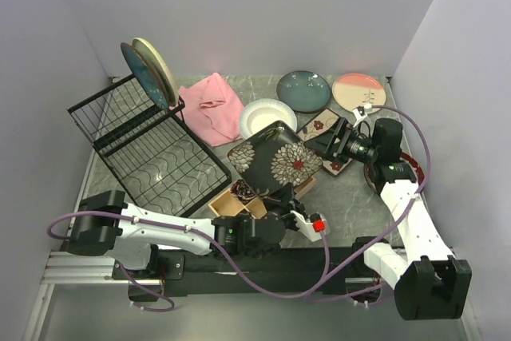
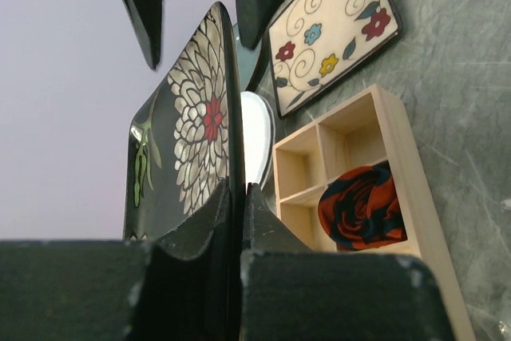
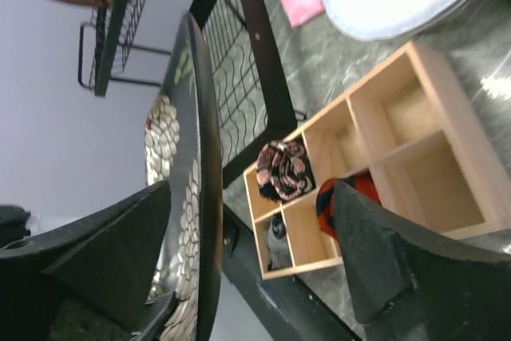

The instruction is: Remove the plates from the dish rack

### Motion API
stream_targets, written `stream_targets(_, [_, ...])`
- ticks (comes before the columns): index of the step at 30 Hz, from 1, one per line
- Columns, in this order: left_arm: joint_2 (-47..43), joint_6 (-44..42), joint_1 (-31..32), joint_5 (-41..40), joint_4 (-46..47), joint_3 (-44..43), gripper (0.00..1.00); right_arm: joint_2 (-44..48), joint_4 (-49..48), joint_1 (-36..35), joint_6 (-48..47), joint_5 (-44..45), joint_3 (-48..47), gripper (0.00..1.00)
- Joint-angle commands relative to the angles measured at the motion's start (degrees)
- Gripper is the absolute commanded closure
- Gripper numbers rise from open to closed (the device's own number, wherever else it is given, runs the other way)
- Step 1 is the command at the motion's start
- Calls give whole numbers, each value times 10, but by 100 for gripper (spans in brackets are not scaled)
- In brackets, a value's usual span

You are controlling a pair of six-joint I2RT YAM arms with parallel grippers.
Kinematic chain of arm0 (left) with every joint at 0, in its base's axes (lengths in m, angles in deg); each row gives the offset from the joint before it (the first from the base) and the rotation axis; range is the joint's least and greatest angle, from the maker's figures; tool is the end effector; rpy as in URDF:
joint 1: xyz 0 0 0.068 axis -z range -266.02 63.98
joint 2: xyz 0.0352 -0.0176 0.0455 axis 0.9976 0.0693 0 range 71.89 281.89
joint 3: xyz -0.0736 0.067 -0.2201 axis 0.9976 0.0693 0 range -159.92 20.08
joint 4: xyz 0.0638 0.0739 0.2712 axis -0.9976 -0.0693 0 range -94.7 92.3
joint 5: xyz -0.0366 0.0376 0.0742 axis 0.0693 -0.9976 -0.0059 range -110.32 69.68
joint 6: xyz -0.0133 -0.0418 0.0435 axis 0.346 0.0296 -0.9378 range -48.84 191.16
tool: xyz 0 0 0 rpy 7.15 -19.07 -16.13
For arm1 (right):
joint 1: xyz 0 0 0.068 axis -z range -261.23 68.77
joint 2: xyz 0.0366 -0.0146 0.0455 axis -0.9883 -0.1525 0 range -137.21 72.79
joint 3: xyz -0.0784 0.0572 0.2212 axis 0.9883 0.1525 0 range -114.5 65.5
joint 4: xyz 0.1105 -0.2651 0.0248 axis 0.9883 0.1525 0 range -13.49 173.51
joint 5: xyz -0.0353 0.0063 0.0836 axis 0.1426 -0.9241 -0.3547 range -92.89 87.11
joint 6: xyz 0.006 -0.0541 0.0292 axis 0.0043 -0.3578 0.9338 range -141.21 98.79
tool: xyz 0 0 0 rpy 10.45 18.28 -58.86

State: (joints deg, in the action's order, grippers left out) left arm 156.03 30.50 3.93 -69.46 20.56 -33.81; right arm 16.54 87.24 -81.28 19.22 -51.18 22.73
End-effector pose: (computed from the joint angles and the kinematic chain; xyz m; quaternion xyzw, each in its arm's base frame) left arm 0.0355 -0.3648 0.2361 0.5328 0.5330 0.0550 0.6550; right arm 0.2671 0.0351 0.2576 0.0559 0.7958 0.4937 0.3462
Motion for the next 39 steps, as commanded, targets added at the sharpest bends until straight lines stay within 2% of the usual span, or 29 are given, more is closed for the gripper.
stream_targets(1, [-12, -51, 6, -3, 91, -21, 99, 9, -14, -17, -20, -20, 19, 14])
stream_targets(4, [-9, -52, 6, 1, 91, -17, 99, 1, -15, -37, -28, -25, 22, 22])
stream_targets(7, [-12, -39, 6, 16, 89, -10, 99, -3, -19, -64, -32, -29, 31, 35])
stream_targets(8, [-11, -38, 6, 19, 88, -9, 99, -1, -24, -69, -27, -25, 37, 50])
stream_targets(10, [-9, -32, 6, 18, 90, -4, 99, 15, -53, -70, 0, -15, 58, 63])
stream_targets(11, [-10, -31, 6, 17, 94, -3, 99, 20, -64, -69, 10, -13, 65, 73])
stream_targets(13, [-12, -26, 6, 13, 99, 7, 99, 39, -82, -69, 37, -2, 74, 80])
stream_targets(14, [-13, -23, 6, 13, 98, 11, 98, 46, -91, -69, 48, 1, 78, 91])
stream_targets(15, [-15, -15, 6, 10, 102, 15, 87, 63, -106, -69, 78, 7, 82, 98])
stream_targets(17, [-22, -4, 6, 11, 102, 19, 80, 81, -135, -69, 109, 14, 96, 100])
stream_targets(21, [-44, 41, 6, 16, 119, 35, 54, 140, -189, -68, 164, 46, 122, 100])
stream_targets(25, [-64, 94, 4, 40, 92, 32, 56, 158, -261, -66, 216, 41, 159, 100])
stream_targets(27, [-64, 88, 1, 37, 98, 38, 65, 154, -330, -66, 270, 26, 181, 100])
stream_targets(29, [-59, 74, 0, 26, 121, 43, 64, 151, -357, -66, 286, 30, 201, 100])
stream_targets(34, [-64, 80, 0, 30, 114, 34, 46, 139, -400, -63, 299, 33, 203, 100])
stream_targets(39, [-53, 125, 0, 27, 39, -16, 31, 118, -428, -45, 320, 20, 188, 100])
